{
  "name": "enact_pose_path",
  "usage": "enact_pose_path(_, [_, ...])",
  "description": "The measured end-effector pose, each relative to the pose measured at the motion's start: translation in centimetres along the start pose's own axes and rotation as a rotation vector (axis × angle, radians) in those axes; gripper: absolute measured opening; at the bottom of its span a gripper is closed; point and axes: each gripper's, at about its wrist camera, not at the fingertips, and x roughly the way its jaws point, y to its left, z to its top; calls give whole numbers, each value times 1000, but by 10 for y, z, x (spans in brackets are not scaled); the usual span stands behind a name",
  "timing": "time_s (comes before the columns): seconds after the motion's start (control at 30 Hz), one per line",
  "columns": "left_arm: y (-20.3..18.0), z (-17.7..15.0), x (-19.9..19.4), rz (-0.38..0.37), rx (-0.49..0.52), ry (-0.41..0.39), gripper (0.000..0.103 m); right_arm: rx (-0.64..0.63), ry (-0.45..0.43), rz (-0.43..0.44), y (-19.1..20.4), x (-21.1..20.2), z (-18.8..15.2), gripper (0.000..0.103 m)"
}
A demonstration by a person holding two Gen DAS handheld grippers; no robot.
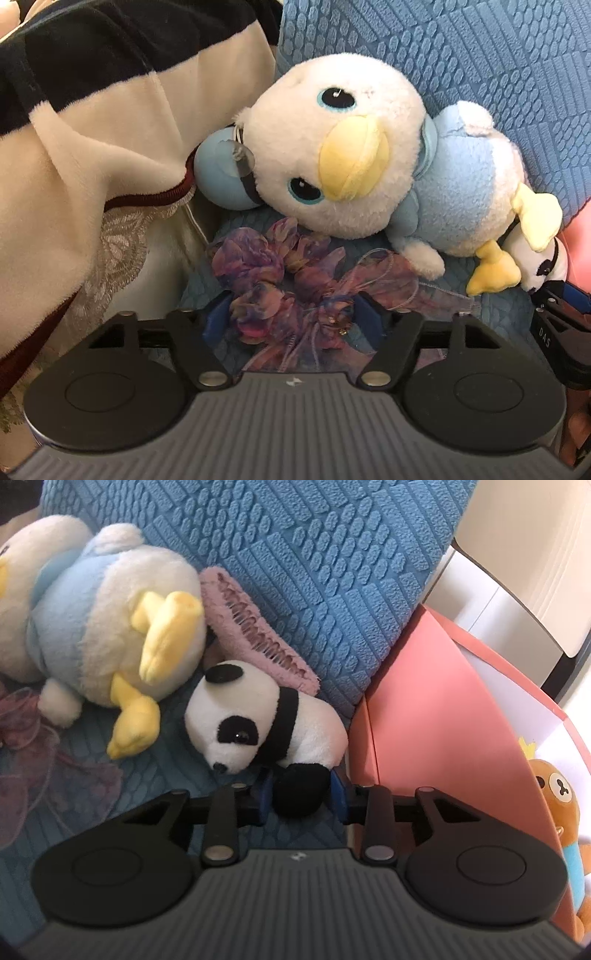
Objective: Organize objects
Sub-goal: 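Grasp the purple bow with the left tool while the right tool grasps the panda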
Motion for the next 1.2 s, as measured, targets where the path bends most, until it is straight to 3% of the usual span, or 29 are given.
enact_pose_path(0.17, [1, -2, -10, -42, -16, -20, 39, 29, -1, 31, -5, -12, 2, 31])
enact_pose_path(0.4, [11, -11, -36, -87, -31, -84, 14, 27, -11, 64, -7, -42, -12, 30])
enact_pose_path(0.6, [8, -23, -50, -146, -11, -109, 13, 50, -15, 104, 4, -74, -17, 29])
enact_pose_path(0.83, [2, -47, -78, -213, -10, -104, 12, 70, 24, 174, 0, -117, -48, 29])
enact_pose_path(1.07, [-5, -65, -82, -180, 10, -50, 13, 105, 55, 261, 3, -146, -65, 29])
enact_pose_path(1.2, [6, -61, -69, -176, -84, 10, 15, 91, 60, 377, 2, -154, -71, 32])
